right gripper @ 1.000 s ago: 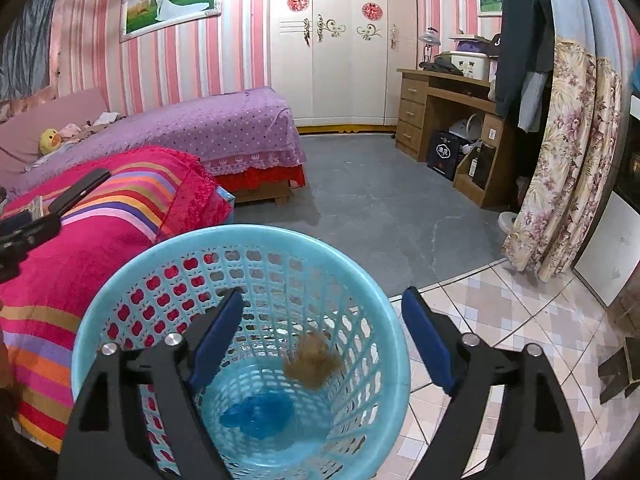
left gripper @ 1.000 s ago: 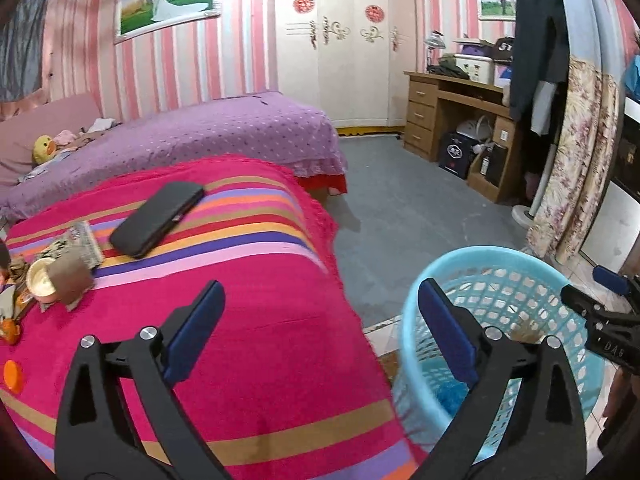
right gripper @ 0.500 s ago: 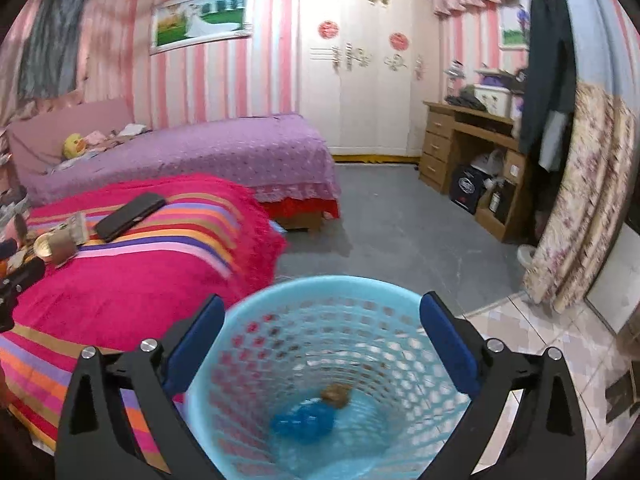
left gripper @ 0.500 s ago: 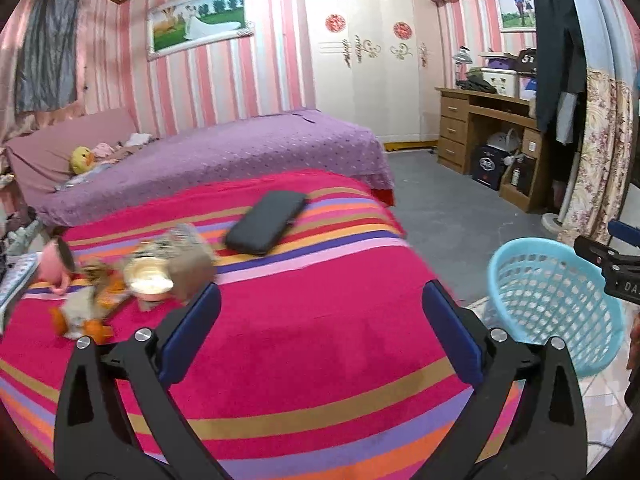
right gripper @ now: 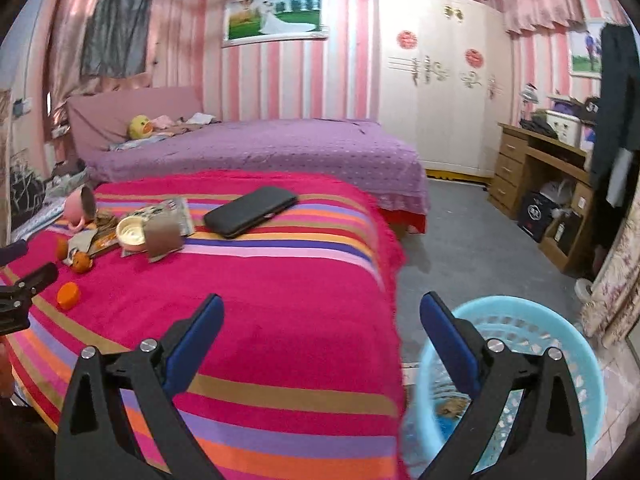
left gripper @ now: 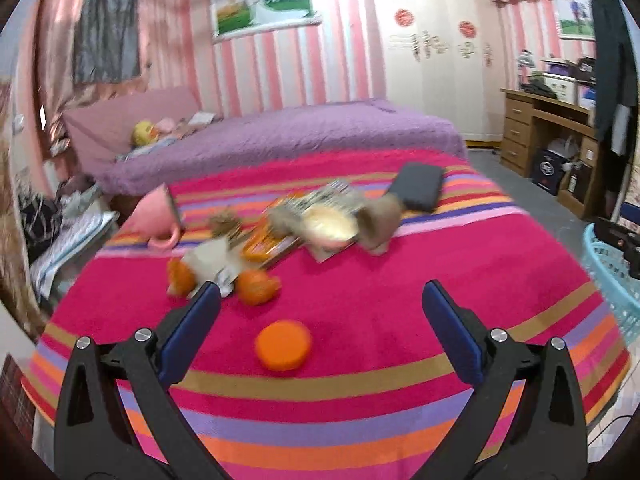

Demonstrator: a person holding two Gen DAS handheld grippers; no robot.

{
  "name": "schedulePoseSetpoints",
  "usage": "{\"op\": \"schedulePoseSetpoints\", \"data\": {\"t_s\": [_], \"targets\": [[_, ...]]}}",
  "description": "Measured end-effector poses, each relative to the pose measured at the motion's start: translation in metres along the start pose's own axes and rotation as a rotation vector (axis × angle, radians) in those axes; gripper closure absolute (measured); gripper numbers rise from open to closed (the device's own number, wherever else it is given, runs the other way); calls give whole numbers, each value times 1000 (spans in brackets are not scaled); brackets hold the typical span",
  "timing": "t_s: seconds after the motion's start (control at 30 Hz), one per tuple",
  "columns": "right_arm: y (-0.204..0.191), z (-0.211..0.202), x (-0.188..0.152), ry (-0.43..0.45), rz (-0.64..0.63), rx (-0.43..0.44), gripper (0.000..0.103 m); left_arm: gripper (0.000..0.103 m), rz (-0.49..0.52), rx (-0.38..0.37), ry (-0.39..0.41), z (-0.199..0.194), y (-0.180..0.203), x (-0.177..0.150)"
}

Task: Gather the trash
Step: 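Move back to the bed and grasp the orange lid with the left tool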

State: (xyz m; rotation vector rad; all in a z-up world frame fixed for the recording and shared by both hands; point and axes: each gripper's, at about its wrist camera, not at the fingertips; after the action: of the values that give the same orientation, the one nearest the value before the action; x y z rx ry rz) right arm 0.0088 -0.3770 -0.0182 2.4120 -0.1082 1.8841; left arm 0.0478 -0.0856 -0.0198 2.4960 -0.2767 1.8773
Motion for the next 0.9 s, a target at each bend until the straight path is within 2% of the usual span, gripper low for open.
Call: {"op": "schedulePoseSetpoints", "data": {"t_s": [0.17, 0.33, 0.47, 0.53, 0.63, 0.73, 0.8, 0.9], "targets": [[-26, 12, -5, -20, -47, 8, 7, 6, -26, 22, -95, 22, -30, -26], [-31, 24, -5, -43, -28, -4, 7, 6, -80, -11, -172, 31, -47, -39], [-34, 31, -5, -50, 8, -15, 7, 6, -73, -23, -241, 43, -44, -49], [-37, 36, -5, -53, 10, -19, 7, 10, -60, -23, -250, 47, -41, -50], [-45, 42, -5, -65, 9, -11, 7, 20, -40, -42, -247, 49, -37, -50], [-53, 47, -5, -74, 6, 6, 7, 43, -14, -68, -241, 52, -33, -45], [-61, 50, -4, -81, -7, 23, 7, 64, -7, -69, -239, 52, -34, -43], [-75, 55, -1, -83, -21, 57, 7, 64, -25, -88, -240, 54, -39, -38]]}}
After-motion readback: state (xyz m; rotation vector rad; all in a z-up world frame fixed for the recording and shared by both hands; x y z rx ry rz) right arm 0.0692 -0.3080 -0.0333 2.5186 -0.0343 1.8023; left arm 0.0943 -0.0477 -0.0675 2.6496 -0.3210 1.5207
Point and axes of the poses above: each gripper's, at about its wrist camera, not at the fingertips, and z roughly the way its jaws point, y to its right, x to its top, and after that the axes turned 14 degrees about y, right-handed
